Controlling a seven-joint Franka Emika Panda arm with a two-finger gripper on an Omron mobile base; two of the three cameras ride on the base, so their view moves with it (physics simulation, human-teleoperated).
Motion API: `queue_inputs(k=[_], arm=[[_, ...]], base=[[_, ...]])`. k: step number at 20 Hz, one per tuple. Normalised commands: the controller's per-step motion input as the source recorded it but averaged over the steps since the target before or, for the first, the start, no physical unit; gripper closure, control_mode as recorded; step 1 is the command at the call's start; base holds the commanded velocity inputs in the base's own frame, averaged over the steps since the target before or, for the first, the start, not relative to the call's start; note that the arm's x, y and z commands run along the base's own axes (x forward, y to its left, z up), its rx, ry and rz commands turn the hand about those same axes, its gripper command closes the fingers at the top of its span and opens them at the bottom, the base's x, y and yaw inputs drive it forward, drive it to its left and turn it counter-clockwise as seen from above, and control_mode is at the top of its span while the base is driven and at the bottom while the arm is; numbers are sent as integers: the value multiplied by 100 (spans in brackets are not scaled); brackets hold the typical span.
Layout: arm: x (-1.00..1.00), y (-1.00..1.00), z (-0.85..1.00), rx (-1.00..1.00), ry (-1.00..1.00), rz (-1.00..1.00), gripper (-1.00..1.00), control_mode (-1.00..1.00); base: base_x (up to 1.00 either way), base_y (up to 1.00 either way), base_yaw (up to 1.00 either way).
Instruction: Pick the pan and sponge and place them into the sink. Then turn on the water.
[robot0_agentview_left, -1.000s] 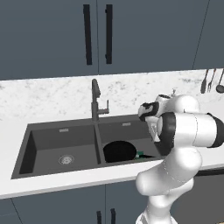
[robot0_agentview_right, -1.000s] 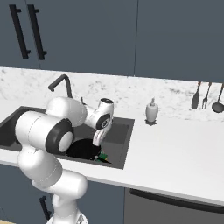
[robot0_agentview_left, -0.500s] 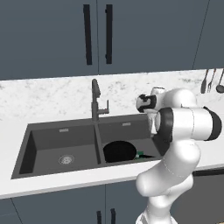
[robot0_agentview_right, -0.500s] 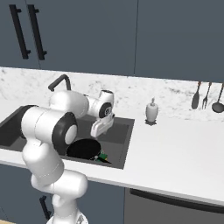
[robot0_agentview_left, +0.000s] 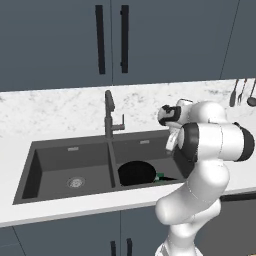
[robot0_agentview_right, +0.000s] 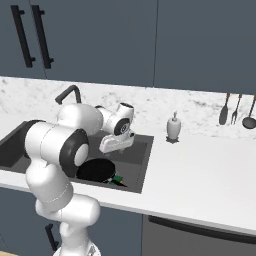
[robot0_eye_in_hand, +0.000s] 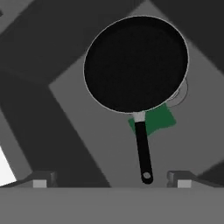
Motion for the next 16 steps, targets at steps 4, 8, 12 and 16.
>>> queue_inputs(k=[4, 8, 12, 16], arm=[[-2, 0, 0, 10, 0, -64, -100, -100], [0, 0, 0, 9, 0, -65, -100, -100], [0, 8, 0, 7, 2, -64, -100, -100], [0, 24, 3, 2, 9, -57, -100, -100]], base=[[0, 0, 0], [0, 0, 0], [0, 0, 0], [0, 0, 0]])
